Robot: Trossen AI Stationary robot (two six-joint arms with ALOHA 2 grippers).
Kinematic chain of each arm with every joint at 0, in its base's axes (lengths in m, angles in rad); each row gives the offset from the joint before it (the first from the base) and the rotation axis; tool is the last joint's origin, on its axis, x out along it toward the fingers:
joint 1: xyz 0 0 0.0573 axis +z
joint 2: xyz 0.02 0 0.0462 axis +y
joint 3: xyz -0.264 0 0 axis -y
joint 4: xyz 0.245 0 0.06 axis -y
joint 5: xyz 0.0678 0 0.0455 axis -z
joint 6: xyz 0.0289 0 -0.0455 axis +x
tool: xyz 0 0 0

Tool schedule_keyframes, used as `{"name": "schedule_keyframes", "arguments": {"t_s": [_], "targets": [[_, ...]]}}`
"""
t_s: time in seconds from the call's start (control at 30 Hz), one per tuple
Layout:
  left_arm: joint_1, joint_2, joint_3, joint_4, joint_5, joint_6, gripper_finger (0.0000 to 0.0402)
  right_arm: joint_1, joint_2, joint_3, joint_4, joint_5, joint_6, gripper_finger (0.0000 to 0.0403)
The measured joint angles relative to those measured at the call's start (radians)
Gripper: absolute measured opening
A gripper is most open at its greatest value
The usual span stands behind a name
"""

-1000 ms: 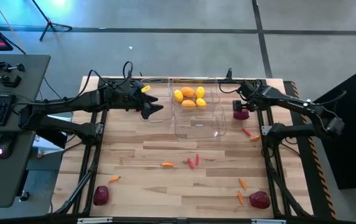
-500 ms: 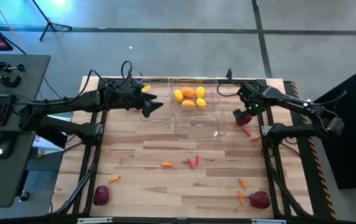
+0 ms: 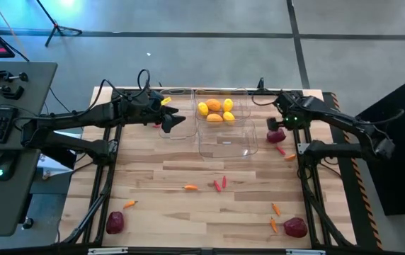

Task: Sort produce into baskets
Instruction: Put the apple into the bottom transparent bin

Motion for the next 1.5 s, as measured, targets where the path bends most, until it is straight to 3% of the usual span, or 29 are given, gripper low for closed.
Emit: {"name": "schedule_keyframes", "arguments": {"t_s": [0.3,0.53,0.63,0.93,1.13,1.5], "targets": [[0.000,0.000,0.000,0.000,0.000,0.015,0.0315,0.175,-0.156,-0.090,0.016,0.153,0.602,0.0371],[0.000,0.000,0.000,0.000,0.000,0.034,0.0315,0.306,-0.173,-0.236,0.179,0.275,0.963,0.0371],[0.000,0.000,0.000,0.000,0.000,0.010,0.0315,0.316,-0.164,-0.244,0.184,0.321,1.030,0.0371],[0.000,0.000,0.000,0.000,0.000,0.012,0.0315,0.355,-0.115,-0.244,0.186,0.260,1.085,0.0371],[0.000,0.006,0.001,0.000,-0.001,0.045,0.0315,0.422,-0.103,-0.244,0.172,0.304,1.246,0.0371],[0.000,0.006,0.001,0.003,-0.004,0.045,0.0315,0.421,0.059,-0.243,0.275,0.306,1.310,0.0371]]}}
